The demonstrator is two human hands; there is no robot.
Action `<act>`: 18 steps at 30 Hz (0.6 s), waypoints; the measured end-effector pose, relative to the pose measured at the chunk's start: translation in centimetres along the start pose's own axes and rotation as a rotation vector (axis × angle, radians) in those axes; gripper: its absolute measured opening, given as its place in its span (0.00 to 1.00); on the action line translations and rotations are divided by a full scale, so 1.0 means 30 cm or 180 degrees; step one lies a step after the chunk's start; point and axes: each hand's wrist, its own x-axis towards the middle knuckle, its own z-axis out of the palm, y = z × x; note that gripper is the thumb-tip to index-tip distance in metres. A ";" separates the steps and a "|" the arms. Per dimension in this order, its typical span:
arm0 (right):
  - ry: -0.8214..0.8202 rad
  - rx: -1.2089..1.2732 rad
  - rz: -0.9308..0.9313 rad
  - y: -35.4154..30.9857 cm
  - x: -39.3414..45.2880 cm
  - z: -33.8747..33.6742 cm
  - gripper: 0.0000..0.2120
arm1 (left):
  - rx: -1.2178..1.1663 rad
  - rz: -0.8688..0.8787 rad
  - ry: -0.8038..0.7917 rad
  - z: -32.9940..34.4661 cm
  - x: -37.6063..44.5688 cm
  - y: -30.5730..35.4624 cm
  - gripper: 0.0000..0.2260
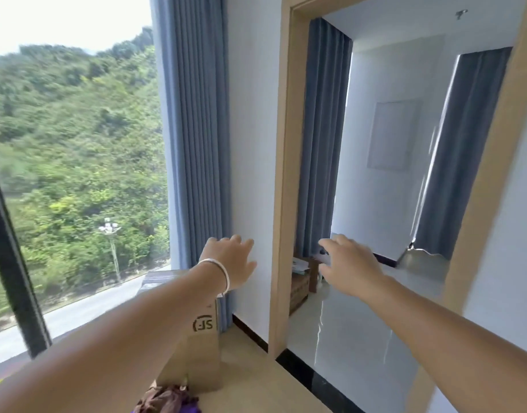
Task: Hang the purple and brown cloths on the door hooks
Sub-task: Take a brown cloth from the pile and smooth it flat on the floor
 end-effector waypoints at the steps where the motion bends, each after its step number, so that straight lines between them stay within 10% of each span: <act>1: -0.0024 0.0069 -0.0131 -0.014 0.052 0.030 0.24 | 0.0040 -0.0123 -0.0065 0.015 0.011 -0.033 0.24; 18: -0.0540 0.0676 -0.1659 -0.689 0.601 0.535 0.24 | 0.0418 -0.1554 -0.0963 0.443 -0.121 -0.705 0.24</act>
